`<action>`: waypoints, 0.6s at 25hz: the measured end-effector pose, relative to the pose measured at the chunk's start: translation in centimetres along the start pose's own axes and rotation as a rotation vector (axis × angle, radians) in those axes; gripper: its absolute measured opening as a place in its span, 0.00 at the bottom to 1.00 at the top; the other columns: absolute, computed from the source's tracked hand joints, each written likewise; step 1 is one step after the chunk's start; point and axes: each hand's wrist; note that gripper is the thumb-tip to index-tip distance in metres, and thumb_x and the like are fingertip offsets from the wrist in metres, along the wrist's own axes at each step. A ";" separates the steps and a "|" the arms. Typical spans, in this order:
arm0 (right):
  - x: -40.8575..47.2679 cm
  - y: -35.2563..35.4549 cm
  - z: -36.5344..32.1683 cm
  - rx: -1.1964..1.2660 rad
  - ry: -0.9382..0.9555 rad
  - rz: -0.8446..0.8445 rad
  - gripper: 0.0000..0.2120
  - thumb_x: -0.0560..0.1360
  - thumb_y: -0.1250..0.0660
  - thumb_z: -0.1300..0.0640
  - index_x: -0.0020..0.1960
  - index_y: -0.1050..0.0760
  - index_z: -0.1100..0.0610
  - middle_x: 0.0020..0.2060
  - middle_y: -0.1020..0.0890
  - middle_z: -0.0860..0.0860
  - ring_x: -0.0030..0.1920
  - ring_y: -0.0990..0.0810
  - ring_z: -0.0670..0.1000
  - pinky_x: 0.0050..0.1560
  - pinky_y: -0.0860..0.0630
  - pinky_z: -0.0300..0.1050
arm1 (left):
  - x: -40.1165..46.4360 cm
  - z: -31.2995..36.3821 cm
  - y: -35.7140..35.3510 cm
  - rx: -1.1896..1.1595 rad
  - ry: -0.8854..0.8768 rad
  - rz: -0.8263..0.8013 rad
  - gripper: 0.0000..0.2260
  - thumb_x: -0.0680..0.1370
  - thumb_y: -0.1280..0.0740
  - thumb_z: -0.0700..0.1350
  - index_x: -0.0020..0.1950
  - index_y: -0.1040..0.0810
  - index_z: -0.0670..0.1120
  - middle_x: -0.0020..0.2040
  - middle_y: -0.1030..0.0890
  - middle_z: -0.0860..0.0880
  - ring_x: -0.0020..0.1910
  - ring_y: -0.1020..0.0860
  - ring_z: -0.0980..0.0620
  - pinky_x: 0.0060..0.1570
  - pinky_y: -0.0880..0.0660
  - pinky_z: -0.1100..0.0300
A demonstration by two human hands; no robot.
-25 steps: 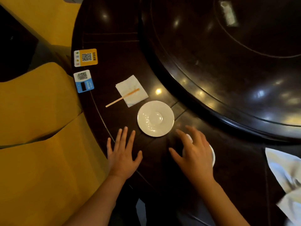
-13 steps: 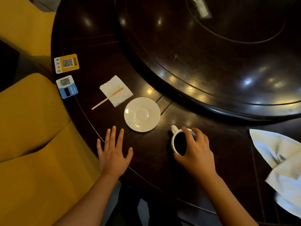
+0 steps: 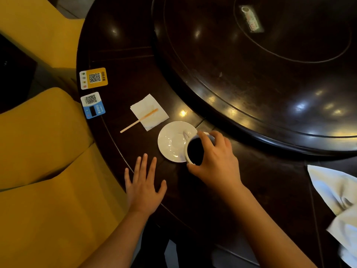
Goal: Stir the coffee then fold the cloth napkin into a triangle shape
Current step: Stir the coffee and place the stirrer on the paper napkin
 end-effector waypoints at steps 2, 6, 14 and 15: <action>2.2 -0.2 -1.3 -0.028 0.042 0.026 0.42 0.66 0.28 0.42 0.72 0.45 0.49 0.69 0.39 0.53 0.68 0.42 0.55 0.54 0.27 0.49 | 0.0 0.0 0.0 0.000 0.002 -0.003 0.31 0.73 0.47 0.61 0.74 0.41 0.49 0.75 0.40 0.43 0.75 0.46 0.46 0.68 0.47 0.39; 5.5 -1.0 -2.9 -0.045 0.063 0.019 0.42 0.66 0.28 0.43 0.73 0.46 0.50 0.70 0.40 0.54 0.69 0.43 0.57 0.55 0.26 0.51 | 0.0 0.0 0.0 -0.001 0.004 -0.008 0.31 0.73 0.47 0.61 0.74 0.42 0.50 0.75 0.40 0.44 0.75 0.46 0.46 0.68 0.47 0.39; 6.5 -3.6 -3.3 -0.097 0.085 -0.040 0.41 0.66 0.29 0.42 0.72 0.44 0.51 0.69 0.38 0.55 0.67 0.40 0.57 0.56 0.26 0.51 | 0.1 0.0 -0.1 -0.015 0.005 -0.028 0.32 0.72 0.45 0.61 0.74 0.42 0.50 0.75 0.40 0.44 0.74 0.46 0.46 0.68 0.46 0.38; 6.4 -3.9 -3.2 -0.095 0.085 -0.042 0.41 0.66 0.29 0.41 0.72 0.44 0.51 0.69 0.38 0.55 0.67 0.40 0.57 0.56 0.27 0.51 | 0.1 0.0 -0.1 -0.014 0.006 -0.030 0.32 0.72 0.46 0.61 0.74 0.41 0.50 0.75 0.40 0.44 0.74 0.46 0.46 0.68 0.46 0.39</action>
Point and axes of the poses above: each hand's wrist, its own x-axis towards the middle knuckle, its own y-axis out of the back of the hand, z = x × y
